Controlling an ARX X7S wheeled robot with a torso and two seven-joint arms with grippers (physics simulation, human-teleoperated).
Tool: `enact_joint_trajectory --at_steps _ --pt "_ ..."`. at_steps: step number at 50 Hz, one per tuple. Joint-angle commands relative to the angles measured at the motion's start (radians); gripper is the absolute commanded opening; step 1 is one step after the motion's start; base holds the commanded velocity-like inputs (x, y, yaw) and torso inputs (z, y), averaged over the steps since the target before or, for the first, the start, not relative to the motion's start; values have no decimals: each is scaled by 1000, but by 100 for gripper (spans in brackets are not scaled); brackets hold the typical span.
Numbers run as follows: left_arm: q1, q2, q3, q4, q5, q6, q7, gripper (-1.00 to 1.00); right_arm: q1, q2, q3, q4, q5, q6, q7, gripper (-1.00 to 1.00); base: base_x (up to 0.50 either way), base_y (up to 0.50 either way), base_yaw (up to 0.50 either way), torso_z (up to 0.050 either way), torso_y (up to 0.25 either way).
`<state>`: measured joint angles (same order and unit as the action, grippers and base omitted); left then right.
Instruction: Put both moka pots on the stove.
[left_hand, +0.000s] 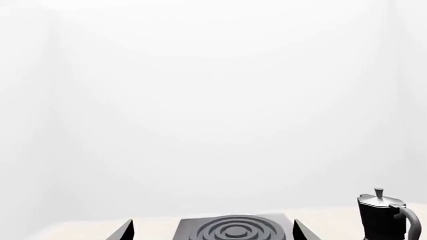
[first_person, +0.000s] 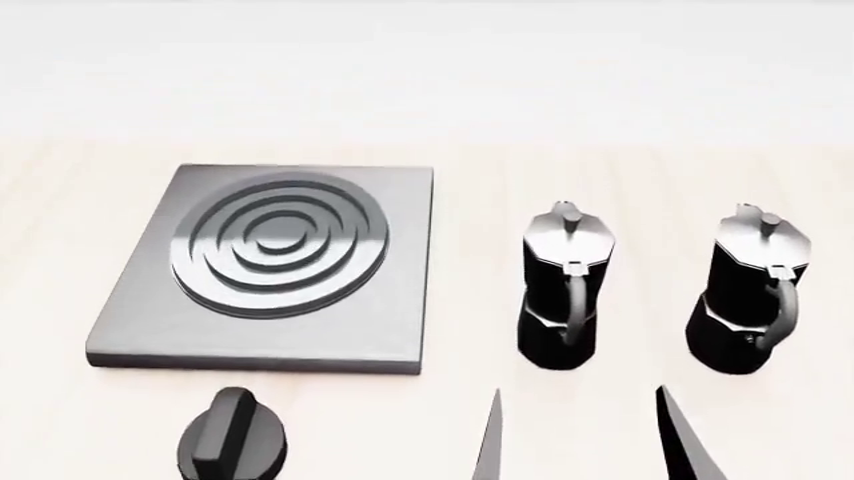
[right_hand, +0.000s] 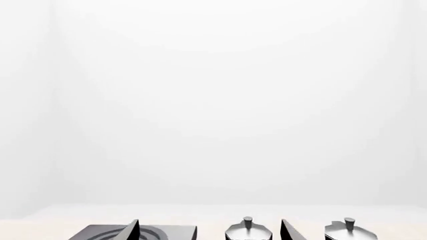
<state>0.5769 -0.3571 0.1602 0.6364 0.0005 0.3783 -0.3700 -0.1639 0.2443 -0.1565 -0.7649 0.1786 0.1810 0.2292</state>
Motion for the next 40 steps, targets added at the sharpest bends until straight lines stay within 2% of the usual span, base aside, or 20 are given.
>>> enact_joint_trajectory --at_steps 1,17,40 --pt "11 -2 7 32 8 -21 -6 100 3 11 -9 0 6 0 14 100 164 0 0 0 0" --pt "-5 -9 11 -4 1 0 -9 100 6 22 -18 15 18 -10 29 100 43 12 0 0 1" --pt "-15 -18 19 -26 -3 14 -15 100 15 43 -26 8 28 5 52 100 0 185 0 0 0"
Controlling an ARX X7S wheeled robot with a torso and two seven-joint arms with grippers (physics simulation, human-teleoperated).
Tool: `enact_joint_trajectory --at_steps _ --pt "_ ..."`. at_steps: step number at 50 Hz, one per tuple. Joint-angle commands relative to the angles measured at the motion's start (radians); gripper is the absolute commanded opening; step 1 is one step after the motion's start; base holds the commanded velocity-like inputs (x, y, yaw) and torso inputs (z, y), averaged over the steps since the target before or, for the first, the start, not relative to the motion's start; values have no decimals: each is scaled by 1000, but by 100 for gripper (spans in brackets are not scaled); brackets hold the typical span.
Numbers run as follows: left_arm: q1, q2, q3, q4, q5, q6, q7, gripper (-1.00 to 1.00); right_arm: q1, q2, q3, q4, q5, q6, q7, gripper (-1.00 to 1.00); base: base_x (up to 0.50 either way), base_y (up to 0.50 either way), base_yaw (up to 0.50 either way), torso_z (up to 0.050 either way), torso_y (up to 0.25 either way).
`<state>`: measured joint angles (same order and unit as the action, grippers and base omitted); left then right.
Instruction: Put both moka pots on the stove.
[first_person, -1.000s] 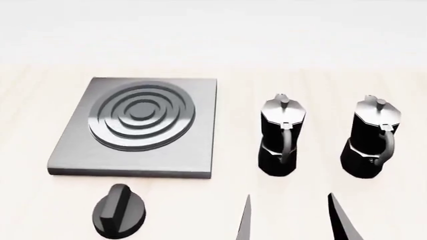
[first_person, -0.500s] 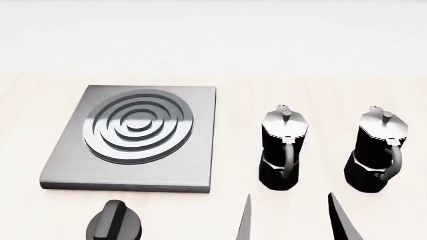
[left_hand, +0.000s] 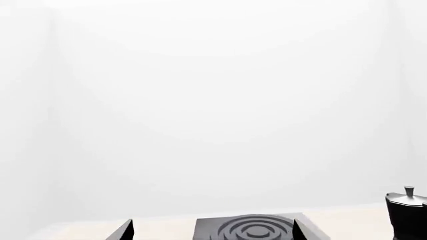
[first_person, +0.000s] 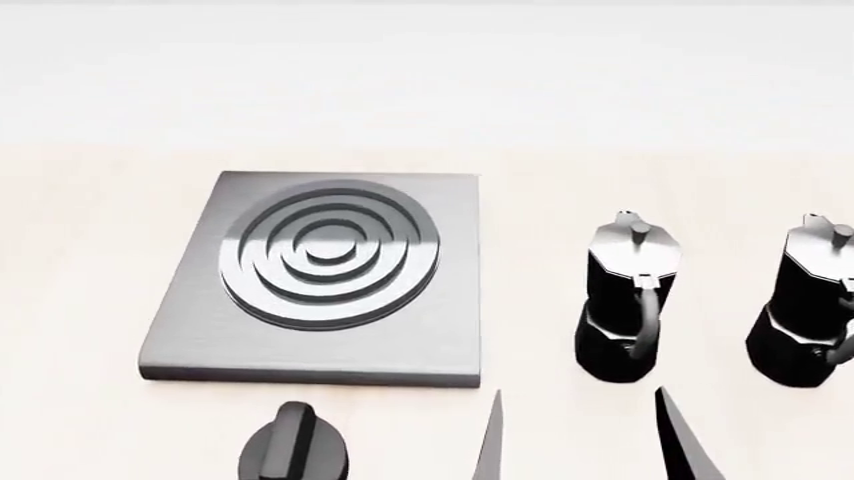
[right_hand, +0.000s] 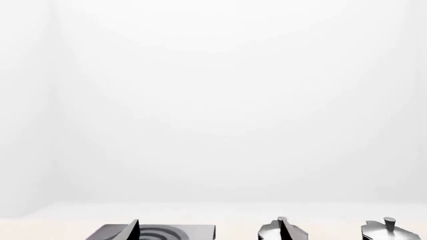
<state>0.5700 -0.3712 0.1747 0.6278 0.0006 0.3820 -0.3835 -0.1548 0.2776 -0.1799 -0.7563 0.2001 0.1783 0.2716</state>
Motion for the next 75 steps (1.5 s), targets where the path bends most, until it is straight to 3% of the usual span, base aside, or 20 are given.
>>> enact_joint_trajectory --at_steps 1,33,42,49,75 --pt "-8 -3 7 -17 1 7 -2 100 8 9 -3 2 7 9 11 100 0 188 0 0 0" --pt "-5 -15 19 8 0 -13 -12 100 59 20 -45 30 -44 54 57 100 0 124 0 0 0" --pt "-15 -17 17 -18 -7 4 -17 100 252 48 9 18 20 299 65 100 0 0 0 0 0" --pt "-6 -21 16 2 -9 -3 -21 100 497 96 71 132 93 512 32 100 0 0 0 0 0" --pt "-13 -31 22 -12 -15 4 -29 100 696 259 117 399 170 673 -135 100 0 0 0 0 0"
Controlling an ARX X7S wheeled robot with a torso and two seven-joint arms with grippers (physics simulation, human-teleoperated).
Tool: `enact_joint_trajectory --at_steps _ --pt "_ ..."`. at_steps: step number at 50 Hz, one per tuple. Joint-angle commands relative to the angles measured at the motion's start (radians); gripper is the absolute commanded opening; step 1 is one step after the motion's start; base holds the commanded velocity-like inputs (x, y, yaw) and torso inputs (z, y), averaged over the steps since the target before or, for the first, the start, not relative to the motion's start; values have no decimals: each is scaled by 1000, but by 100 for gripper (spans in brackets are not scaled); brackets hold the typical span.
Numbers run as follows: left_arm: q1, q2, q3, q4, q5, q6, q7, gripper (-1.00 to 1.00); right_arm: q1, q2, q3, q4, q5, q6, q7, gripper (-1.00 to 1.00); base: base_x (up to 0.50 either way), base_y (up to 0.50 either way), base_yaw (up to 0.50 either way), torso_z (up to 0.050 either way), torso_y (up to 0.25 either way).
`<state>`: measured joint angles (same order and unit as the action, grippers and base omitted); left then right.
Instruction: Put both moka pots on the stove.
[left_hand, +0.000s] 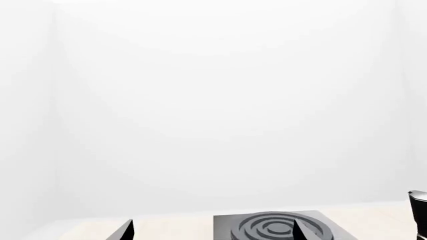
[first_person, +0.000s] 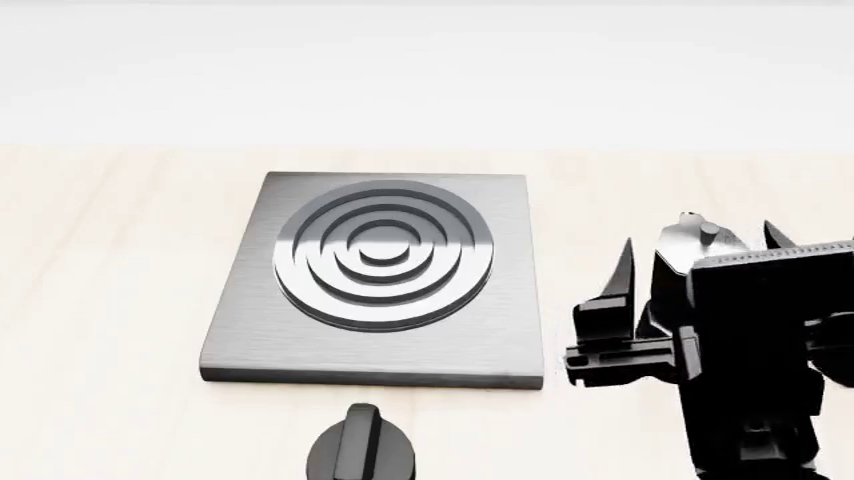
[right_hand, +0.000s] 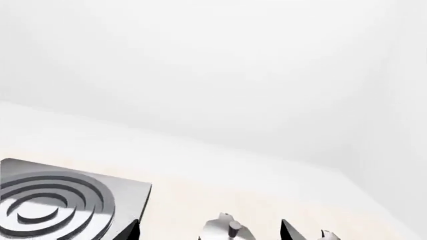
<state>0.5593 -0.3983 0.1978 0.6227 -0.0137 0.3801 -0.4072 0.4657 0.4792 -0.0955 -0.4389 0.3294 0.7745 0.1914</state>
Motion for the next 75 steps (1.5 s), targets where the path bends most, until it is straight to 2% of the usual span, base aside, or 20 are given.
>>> enact_joint_trajectory --at_steps 1,6,14,25,35,47,57,75 --pt "3 -5 -4 -3 0 10 -7 100 87 62 31 115 44 73 -70 100 0 0 0 0 0" --pt "8 -5 -1 23 6 -10 -11 100 107 73 14 210 39 63 -104 100 0 0 0 0 0" --pt "12 -7 2 34 12 -13 -14 100 150 75 13 285 94 159 -152 100 0 0 0 0 0" --pt "-12 -10 -1 -27 -4 28 -17 100 178 94 -45 390 68 145 -194 100 0 0 0 0 0" --pt "-23 -11 5 -61 -2 50 -17 100 208 79 -85 544 39 78 -232 100 0 0 0 0 0" --pt "-48 -9 16 -130 -4 96 -13 100 245 62 -110 603 34 70 -253 100 0 0 0 0 0" --pt "-57 -8 26 -163 0 120 -12 100 273 40 -125 734 4 -10 -262 100 0 0 0 0 0" --pt "-72 -10 35 -192 -4 135 -12 100 291 19 -120 796 7 -39 -264 100 0 0 0 0 0"
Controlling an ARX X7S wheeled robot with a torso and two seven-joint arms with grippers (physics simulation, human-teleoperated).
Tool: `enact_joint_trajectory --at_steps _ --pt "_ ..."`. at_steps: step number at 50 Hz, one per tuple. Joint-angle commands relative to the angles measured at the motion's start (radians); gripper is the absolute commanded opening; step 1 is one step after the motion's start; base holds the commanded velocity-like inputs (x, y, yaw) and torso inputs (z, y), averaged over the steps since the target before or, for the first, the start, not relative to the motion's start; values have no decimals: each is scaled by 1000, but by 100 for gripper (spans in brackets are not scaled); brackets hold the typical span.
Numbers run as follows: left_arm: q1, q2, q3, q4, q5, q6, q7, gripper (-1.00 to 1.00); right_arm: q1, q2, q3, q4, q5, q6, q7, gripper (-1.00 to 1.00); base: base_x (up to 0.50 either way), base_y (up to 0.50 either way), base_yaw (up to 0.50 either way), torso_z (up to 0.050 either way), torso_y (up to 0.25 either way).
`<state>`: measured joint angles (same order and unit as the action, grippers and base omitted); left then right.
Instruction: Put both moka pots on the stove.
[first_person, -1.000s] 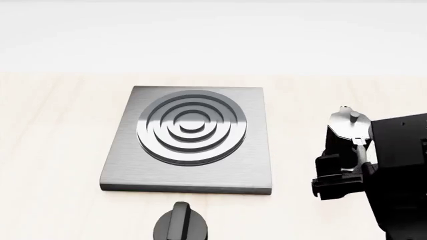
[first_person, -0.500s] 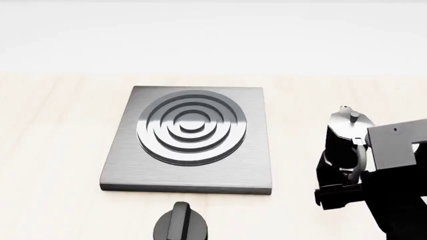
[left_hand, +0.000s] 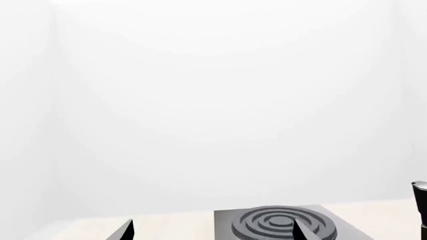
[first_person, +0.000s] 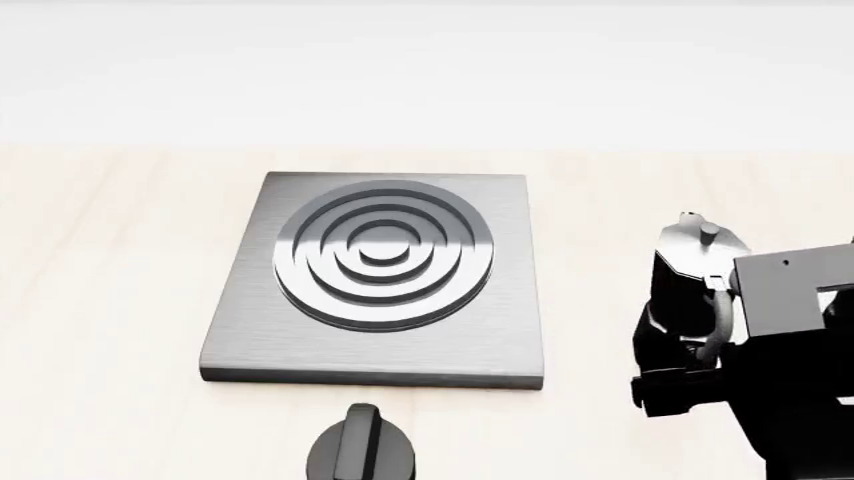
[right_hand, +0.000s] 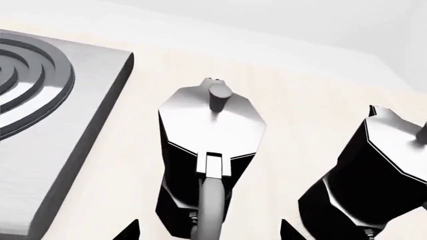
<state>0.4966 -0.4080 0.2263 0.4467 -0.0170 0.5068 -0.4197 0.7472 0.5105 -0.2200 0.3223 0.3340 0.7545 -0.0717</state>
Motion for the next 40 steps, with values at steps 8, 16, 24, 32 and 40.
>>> enact_joint_trajectory --at_steps 8,16,24,32,40 --pt "-6 -3 8 -15 2 10 -3 100 8 -11 11 5 5 -15 13 -100 0 0 0 0 0" --pt "-4 -3 11 -17 5 13 -6 100 -4 -10 9 3 3 -30 13 -100 0 0 0 0 0" --pt "2 -3 17 -16 15 12 -9 100 -19 -3 22 -42 16 -20 19 -100 0 0 0 0 0" --pt "16 -7 16 -18 19 27 -15 100 -26 5 37 -135 29 -9 34 -100 0 0 0 0 0" --pt "18 -10 18 -21 18 32 -16 100 -30 19 64 -282 61 49 61 -100 0 0 0 0 1"
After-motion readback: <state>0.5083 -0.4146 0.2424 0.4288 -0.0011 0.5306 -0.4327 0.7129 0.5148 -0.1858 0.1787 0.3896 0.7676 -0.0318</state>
